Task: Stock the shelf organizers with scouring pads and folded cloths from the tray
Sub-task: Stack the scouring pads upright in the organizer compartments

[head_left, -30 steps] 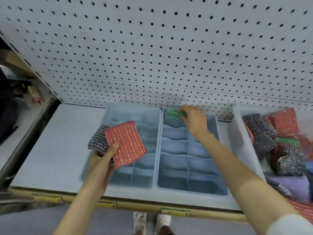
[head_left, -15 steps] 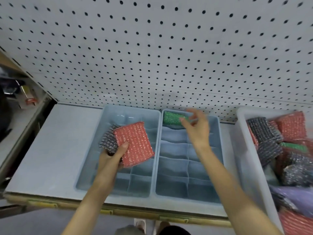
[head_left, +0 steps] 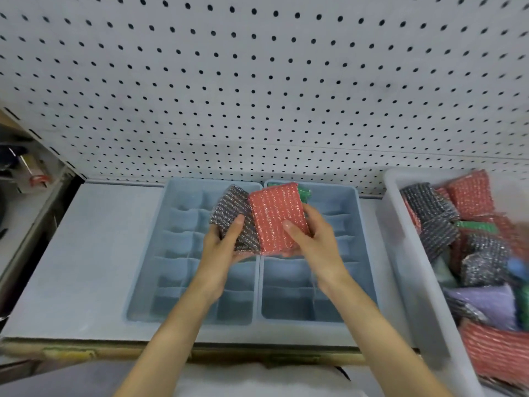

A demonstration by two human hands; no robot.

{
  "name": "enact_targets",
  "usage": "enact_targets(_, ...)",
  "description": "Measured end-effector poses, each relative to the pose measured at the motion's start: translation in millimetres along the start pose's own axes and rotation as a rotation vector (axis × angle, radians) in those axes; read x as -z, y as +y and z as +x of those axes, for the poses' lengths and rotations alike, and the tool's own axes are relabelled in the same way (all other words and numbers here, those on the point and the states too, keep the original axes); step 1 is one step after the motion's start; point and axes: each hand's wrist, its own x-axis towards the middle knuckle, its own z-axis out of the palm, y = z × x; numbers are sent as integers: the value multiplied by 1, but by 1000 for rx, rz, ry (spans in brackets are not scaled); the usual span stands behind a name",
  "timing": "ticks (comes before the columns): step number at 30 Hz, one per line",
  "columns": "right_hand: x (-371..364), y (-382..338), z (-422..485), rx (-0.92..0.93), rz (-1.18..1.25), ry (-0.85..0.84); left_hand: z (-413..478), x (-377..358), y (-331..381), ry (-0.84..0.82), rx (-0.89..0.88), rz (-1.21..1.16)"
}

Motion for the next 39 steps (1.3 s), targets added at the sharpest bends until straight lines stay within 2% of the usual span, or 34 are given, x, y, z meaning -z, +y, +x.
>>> enact_targets(2,16,2,18,71,-115,133,4,8,1,44,3,14)
enact_targets(4,31,4,41,175,-331,215,6,20,1,85,5,-1)
enact_targets(6,39,5,61,324,-557,201,6,31,1,114,17,-13)
enact_targets(10,34,20,93,693,-1174,160,4,41,-2,159,41,-26)
enact_targets(13,29,27,105,749,-1342,154,4,45,-4,169,44,-28)
enact_targets(19,40,31,112,715,-1585,89,7,56,-1,172,33,-59)
enact_targets(21,36,25,109,695,-1616,55,9,58,-1,174,34,-73)
enact_targets(26,25,6,106,419,-1718,-21,11,57,-2,177,30,-78)
enact_targets(28,23,3,104,378,-1789,-50,11,57,-3,184,30,-80)
enact_targets(30,23,7,106,386,-1771,-40,10,57,-4,189,28,-79)
enact_targets(33,23,13,113,453,-1607,32,9,53,-5,188,33,-76)
enact_targets(39,25,19,117,614,-1415,21,9,49,-3,171,49,-70)
